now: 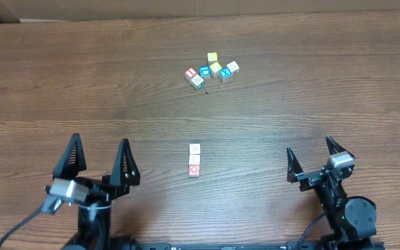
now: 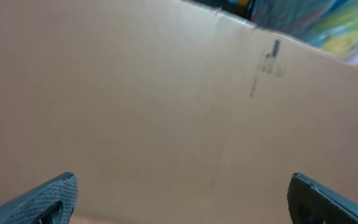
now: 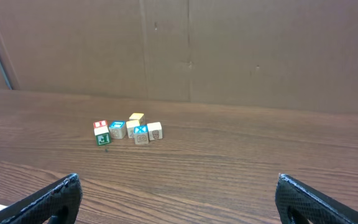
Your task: Flip 3 blocks
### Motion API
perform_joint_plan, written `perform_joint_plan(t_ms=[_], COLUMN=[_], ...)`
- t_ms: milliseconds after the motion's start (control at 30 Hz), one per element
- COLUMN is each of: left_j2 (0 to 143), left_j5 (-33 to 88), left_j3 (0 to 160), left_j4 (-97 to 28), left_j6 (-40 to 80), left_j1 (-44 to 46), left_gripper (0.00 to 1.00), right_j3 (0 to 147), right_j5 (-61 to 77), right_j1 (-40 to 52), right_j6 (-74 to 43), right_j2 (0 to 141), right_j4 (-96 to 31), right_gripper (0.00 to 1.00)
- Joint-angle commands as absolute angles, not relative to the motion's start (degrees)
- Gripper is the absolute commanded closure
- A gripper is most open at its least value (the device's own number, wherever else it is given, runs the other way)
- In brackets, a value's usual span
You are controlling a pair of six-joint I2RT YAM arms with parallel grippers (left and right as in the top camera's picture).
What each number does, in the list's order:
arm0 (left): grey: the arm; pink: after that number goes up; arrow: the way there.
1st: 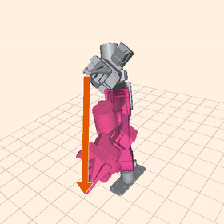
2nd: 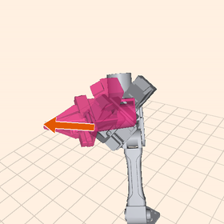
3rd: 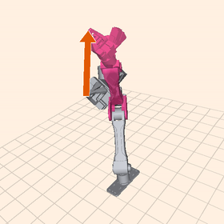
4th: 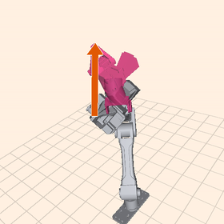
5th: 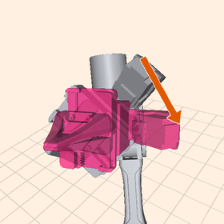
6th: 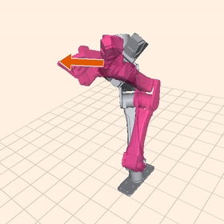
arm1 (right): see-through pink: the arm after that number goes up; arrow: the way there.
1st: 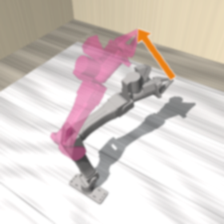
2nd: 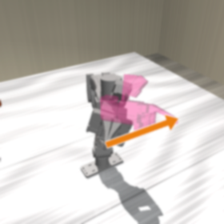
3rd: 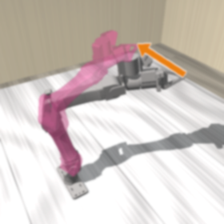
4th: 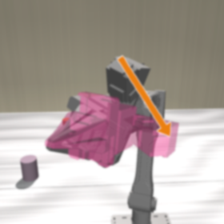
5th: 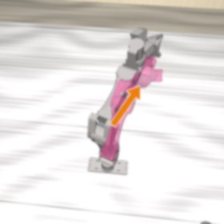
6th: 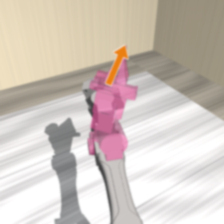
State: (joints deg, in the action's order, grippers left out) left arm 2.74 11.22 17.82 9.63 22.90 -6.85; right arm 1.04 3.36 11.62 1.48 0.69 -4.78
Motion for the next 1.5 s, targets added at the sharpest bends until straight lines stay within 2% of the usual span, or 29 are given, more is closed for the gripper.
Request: perform_joint_plan(t_ms=[0,633,1000,1467], left_j2=[0.2,0.2,0.2,0.3], left_j5=[12.1,11.4,6.5,5.5], left_j3=[15.5,0.4,0.3,0.3], left_j4=[12.4,15.2,-3.6,-4.0], left_j6=[15.8,13.7,13.4,13.3], left_j1=[-5.6,-4.4,-4.4,-4.5], left_gripper=[0.0,0.0,0.0,0.0], right_j3=[0.4,0.4,0.4,0.4], right_j5=[2.7,2.7,2.7,2.7], right_j1=[11.4,11.4,11.4,11.4], right_j6=[1.3,1.3,1.3,1.3], right_j2=[0.2,0.2,0.2,0.2], right_j4=[-4.6,-4.6,-4.6,-4.6], right_gripper=[0.0,0.0,0.0,0.0])
